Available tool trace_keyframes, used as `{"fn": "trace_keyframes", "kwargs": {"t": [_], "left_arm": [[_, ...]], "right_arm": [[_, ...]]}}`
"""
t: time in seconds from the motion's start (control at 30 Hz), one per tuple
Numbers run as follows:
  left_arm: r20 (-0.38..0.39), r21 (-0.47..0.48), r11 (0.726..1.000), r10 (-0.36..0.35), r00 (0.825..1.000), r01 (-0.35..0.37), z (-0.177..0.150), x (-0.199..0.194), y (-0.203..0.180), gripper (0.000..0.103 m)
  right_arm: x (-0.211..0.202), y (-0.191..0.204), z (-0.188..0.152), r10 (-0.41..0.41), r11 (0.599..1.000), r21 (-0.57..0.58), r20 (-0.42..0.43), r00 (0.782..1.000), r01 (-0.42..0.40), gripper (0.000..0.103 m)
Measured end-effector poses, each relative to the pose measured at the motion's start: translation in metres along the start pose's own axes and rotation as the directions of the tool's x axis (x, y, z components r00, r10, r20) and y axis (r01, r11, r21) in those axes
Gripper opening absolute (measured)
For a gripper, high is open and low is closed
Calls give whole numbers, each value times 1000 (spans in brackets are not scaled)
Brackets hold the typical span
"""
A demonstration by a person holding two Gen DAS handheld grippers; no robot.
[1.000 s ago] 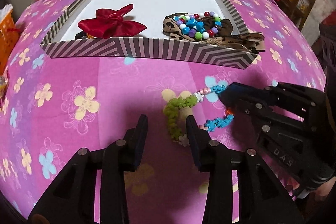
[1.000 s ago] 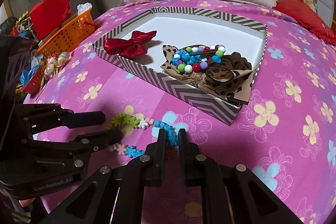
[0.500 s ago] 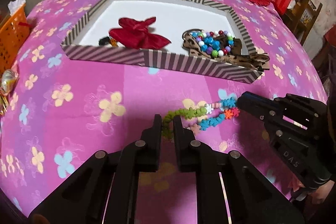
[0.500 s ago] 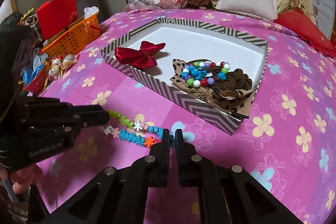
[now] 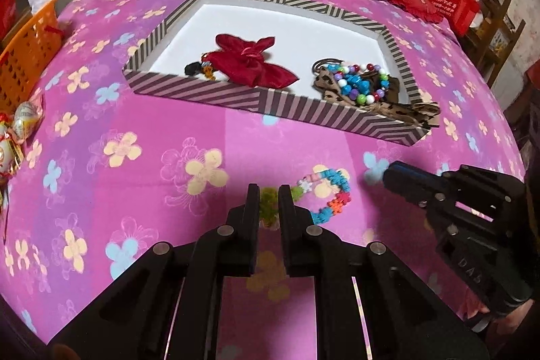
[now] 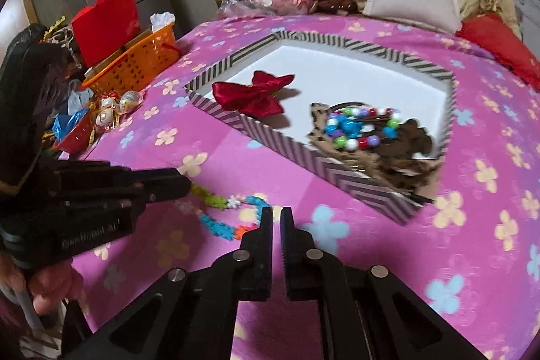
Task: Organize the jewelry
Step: 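Lift and carry the flower bead bracelet over the tray with the right tool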
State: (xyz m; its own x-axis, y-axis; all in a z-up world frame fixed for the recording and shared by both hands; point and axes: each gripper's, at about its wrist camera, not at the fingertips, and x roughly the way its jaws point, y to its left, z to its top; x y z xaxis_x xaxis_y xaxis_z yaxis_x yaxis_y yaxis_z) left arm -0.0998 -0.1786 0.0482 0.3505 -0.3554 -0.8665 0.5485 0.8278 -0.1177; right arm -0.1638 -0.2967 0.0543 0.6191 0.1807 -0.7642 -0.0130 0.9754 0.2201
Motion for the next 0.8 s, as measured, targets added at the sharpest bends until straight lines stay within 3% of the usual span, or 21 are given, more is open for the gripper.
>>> {"fn": "trace_keyframes", "kwargs": {"t": [0.1, 0.33, 0.37, 0.4, 0.5, 0.8], "left_arm": [[-9, -9, 1000, 4, 1000, -4, -3, 3, 3, 10], [-22, -31, 999, 6, 1000, -6, -5, 8, 13, 10], [-22, -34, 999, 6, 1000, -6, -5, 8, 14, 10], [-23, -37, 999, 6, 1000, -6, -5, 9, 14, 10], [-24, -46, 999, 4, 1000, -5, -6, 9, 16, 10], [17, -49, 999, -12, 1000, 13, 5, -8, 10, 10]], "right_arm": [[19, 6, 2, -3, 1000, -10, -48, 999, 2, 25], [35, 14, -1, -26, 998, -63, -60, 998, 22, 25], [34, 15, -1, -32, 997, -71, -59, 998, 28, 23], [34, 17, -1, -44, 996, -86, -61, 997, 38, 12], [32, 19, -3, -43, 994, -105, -68, 997, 35, 6], [-2, 12, 10, -49, 995, -87, 14, 999, 50, 6]]}}
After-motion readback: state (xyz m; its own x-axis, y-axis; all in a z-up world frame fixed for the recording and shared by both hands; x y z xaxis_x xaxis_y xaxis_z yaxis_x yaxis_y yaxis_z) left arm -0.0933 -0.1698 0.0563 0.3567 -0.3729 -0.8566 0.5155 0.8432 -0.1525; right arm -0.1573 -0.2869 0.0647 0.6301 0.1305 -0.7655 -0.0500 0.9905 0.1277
